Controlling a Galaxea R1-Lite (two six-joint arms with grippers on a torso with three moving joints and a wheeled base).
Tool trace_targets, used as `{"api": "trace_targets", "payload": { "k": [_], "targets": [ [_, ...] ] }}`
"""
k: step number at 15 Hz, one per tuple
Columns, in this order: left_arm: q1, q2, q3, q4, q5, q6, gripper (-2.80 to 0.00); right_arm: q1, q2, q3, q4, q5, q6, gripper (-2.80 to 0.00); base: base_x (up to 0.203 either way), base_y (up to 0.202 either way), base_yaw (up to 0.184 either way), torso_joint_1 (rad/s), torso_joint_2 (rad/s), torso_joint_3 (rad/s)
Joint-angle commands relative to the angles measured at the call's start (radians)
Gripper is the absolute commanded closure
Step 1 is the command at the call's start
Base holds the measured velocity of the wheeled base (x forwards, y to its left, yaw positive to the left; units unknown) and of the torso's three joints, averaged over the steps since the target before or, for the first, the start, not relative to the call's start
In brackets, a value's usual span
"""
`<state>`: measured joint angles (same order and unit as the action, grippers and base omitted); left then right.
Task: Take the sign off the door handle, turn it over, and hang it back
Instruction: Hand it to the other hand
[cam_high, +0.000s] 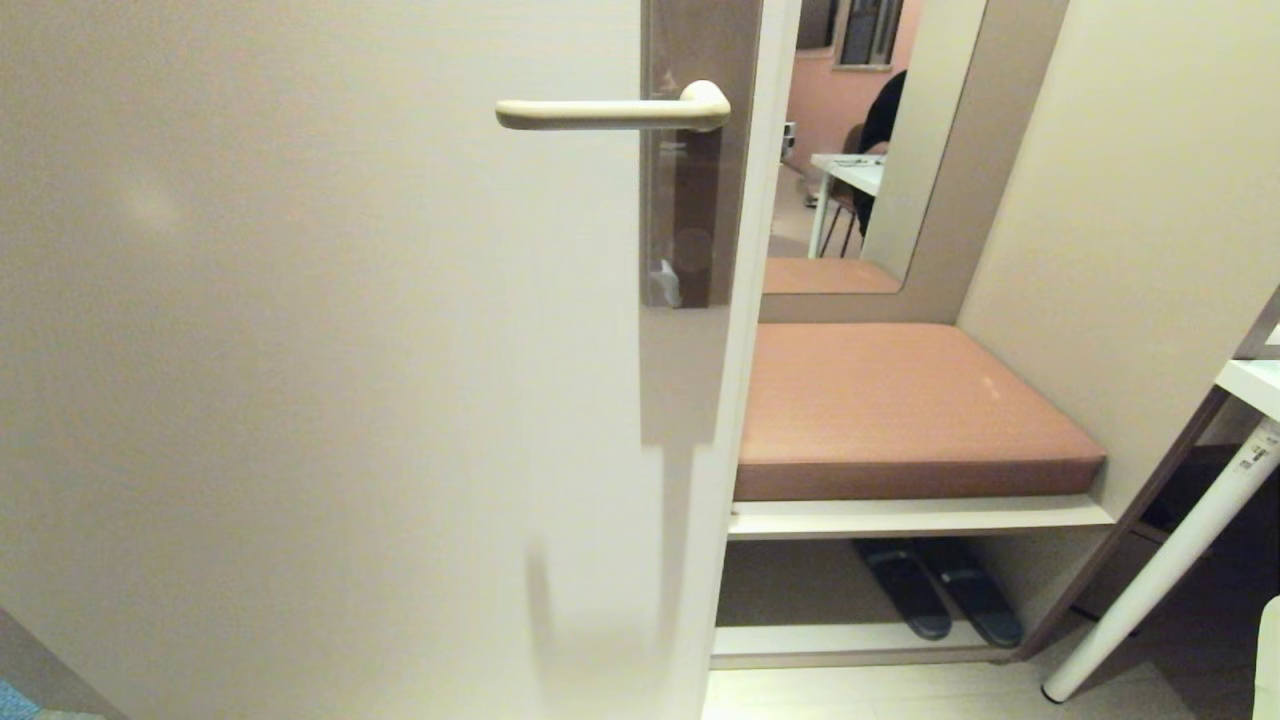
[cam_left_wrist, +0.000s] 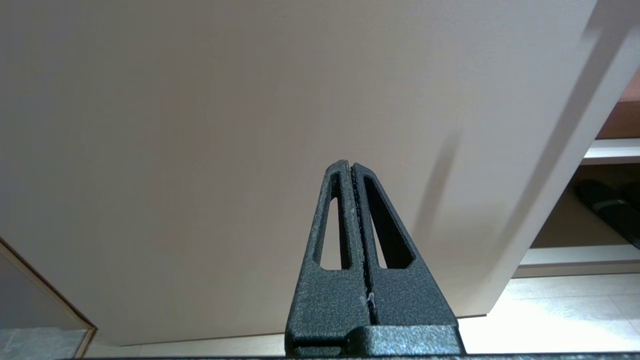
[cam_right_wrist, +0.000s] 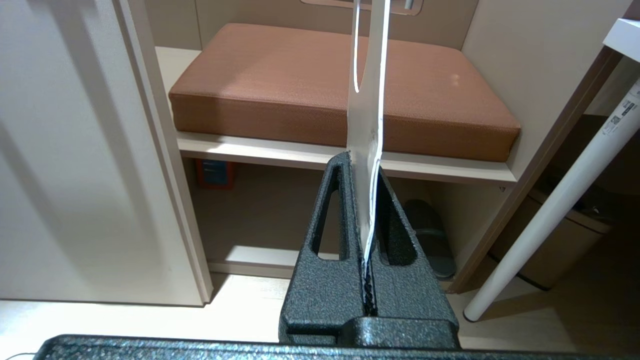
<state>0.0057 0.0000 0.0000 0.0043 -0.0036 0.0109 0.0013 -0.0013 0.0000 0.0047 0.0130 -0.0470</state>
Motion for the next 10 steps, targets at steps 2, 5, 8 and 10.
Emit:
{"api": "trace_targets", "payload": {
  "k": [2,5,8,10],
  "targets": [
    [0.0,0.0,0.0,0.0,0.002,-0.006,0.0,0.0,0.001,0.0,0.0,0.001,-0.001,0.0,0.0,0.0,0.0,0.0,0.0,0.0],
    [0.0,0.0,0.0,-0.001,0.002,-0.006,0.0,0.0,0.001,0.0,0.0,0.001,-0.001,0.0,0.0,0.0,0.0,0.0,0.0,0.0],
    [0.0,0.0,0.0,-0.003,0.001,-0.003,0.0,0.0,0.001,0.0,0.0,0.001,-0.001,0.0,0.0,0.0,0.0,0.0,0.0,0.0],
    [0.0,0.0,0.0,-0.003,0.002,-0.006,0.0,0.0,0.001,0.0,0.0,0.001,-0.001,0.0,0.0,0.0,0.0,0.0,0.0,0.0]
  ]
}}
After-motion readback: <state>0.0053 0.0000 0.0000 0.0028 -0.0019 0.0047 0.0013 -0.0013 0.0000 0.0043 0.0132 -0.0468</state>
